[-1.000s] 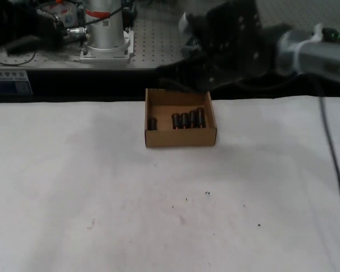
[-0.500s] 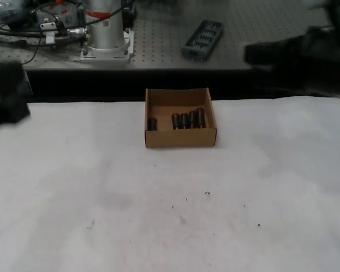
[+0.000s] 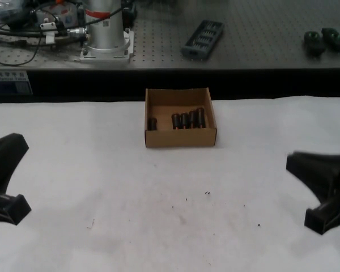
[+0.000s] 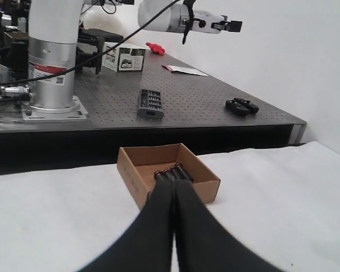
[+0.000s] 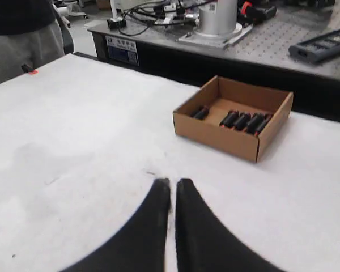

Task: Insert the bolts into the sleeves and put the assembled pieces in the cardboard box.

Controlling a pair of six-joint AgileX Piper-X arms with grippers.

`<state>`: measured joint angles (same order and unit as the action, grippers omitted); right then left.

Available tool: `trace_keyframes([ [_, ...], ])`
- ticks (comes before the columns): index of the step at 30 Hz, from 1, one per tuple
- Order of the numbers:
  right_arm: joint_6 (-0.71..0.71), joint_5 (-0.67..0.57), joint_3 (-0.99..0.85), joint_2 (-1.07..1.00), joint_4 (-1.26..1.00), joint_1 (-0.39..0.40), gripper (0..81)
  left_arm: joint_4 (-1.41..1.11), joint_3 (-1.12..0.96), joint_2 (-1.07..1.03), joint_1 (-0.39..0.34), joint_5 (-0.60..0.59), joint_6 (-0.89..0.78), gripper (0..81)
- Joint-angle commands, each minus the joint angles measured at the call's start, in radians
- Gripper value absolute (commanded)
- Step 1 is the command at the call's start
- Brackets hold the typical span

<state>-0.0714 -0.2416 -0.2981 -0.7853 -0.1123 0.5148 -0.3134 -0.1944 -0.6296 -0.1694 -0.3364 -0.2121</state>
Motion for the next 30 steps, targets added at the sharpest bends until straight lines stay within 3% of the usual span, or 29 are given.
trace_keyframes([
  [1,-0.043,0.003,0.025,0.014,-0.031,-0.006,4.5,-0.021,0.008,0.01,-0.001,-0.022,-0.023,0.6],
  [30,-0.125,0.008,0.037,0.014,-0.029,-0.006,4.5,0.005,0.046,0.01,-0.001,-0.017,-0.071,0.6],
])
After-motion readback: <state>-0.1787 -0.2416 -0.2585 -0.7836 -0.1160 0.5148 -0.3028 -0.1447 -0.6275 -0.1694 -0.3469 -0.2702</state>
